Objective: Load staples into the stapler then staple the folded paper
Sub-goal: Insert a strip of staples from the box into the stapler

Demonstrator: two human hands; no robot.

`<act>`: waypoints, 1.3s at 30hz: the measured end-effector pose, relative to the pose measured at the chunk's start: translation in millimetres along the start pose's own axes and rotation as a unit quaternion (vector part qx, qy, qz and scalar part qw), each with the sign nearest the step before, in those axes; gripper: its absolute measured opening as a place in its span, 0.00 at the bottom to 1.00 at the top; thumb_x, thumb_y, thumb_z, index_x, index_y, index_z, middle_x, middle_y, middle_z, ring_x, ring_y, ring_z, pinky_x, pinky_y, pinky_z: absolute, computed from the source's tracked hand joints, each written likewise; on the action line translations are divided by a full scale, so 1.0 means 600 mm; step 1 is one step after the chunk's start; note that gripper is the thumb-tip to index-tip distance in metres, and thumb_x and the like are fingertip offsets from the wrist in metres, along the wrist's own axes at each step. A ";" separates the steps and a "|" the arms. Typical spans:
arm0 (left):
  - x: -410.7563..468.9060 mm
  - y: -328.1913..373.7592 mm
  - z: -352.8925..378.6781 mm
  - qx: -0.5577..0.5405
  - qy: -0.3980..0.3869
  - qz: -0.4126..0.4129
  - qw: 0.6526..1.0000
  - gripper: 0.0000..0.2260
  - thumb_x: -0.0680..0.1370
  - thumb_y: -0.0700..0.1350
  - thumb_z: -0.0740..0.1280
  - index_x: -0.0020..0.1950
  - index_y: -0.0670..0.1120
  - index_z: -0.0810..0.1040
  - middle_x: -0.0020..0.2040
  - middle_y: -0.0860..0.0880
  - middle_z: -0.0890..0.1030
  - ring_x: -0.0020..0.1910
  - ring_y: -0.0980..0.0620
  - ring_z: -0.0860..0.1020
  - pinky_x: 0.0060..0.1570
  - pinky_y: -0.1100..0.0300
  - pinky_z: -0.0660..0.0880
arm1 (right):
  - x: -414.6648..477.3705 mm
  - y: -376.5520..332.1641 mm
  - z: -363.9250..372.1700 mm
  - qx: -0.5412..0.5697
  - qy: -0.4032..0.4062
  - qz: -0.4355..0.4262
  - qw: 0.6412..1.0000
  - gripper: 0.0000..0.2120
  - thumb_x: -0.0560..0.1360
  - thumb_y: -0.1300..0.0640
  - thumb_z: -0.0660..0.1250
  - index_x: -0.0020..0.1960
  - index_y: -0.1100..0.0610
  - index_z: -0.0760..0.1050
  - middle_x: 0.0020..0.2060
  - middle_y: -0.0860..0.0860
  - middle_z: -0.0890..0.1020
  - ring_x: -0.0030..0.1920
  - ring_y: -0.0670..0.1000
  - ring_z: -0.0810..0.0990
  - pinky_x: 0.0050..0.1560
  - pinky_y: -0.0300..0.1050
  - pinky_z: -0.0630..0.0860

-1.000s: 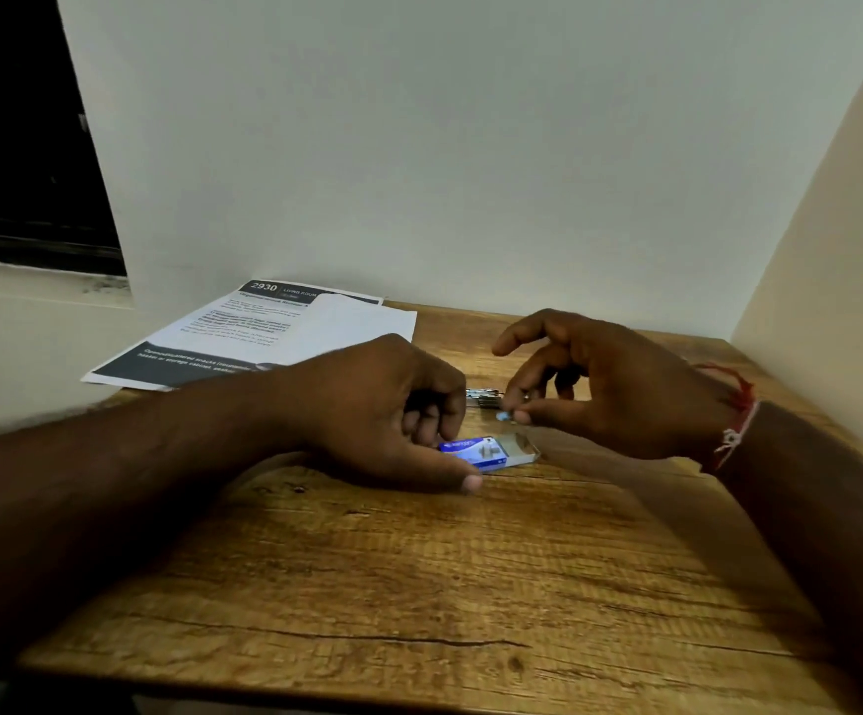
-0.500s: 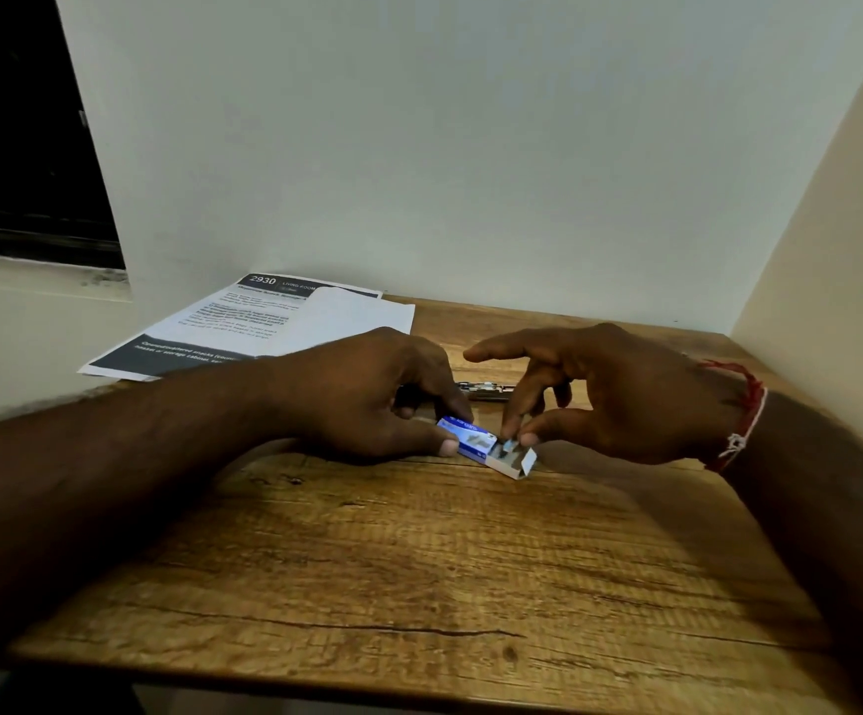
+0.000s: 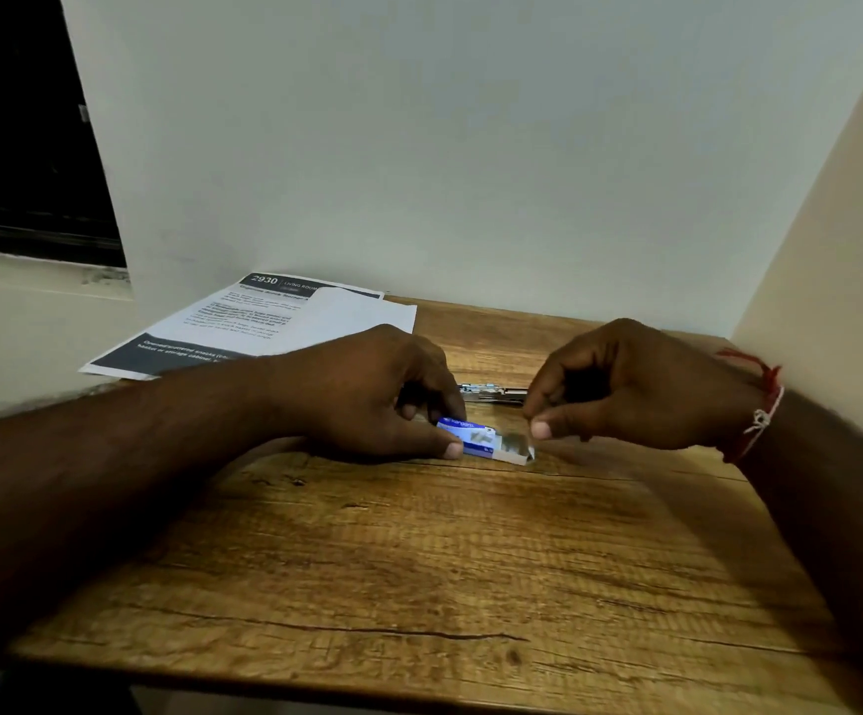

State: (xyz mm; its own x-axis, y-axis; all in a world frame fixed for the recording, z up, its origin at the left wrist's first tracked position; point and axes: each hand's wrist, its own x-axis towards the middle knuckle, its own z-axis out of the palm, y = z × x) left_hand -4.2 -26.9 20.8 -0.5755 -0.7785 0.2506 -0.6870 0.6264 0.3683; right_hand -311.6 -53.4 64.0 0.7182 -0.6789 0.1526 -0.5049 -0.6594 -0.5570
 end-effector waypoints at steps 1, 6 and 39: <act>0.000 0.001 -0.001 0.000 0.000 -0.007 1.000 0.14 0.77 0.61 0.81 0.60 0.58 0.91 0.49 0.59 0.85 0.45 0.55 0.84 0.44 0.58 0.83 | -0.001 0.001 0.001 0.006 -0.008 0.001 1.000 0.10 0.70 0.50 0.85 0.49 0.48 0.90 0.45 0.48 0.91 0.46 0.48 0.90 0.51 0.49 0.87; 0.001 0.003 -0.001 -0.012 0.008 -0.032 0.999 0.13 0.76 0.61 0.82 0.57 0.58 0.91 0.49 0.57 0.86 0.44 0.57 0.85 0.41 0.65 0.80 | 0.003 0.014 0.008 0.024 -0.018 0.034 0.999 0.17 0.65 0.50 0.88 0.51 0.51 0.89 0.46 0.49 0.92 0.48 0.50 0.91 0.57 0.54 0.87; 0.006 0.012 0.015 0.005 0.033 -0.022 0.999 0.15 0.76 0.61 0.82 0.59 0.56 0.92 0.46 0.58 0.84 0.45 0.59 0.84 0.43 0.62 0.81 | 0.021 0.021 0.050 -0.013 0.053 -0.030 0.998 0.20 0.70 0.56 0.86 0.61 0.49 0.90 0.47 0.41 0.92 0.48 0.41 0.90 0.55 0.39 0.87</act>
State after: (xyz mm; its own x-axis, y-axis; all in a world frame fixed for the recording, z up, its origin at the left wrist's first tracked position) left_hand -14.9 -24.8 16.3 -0.5146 -0.8054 0.2941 -0.7153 0.5924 0.3706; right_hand -294.5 -60.6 34.1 0.6944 -0.6666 0.2710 -0.4754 -0.7077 -0.5227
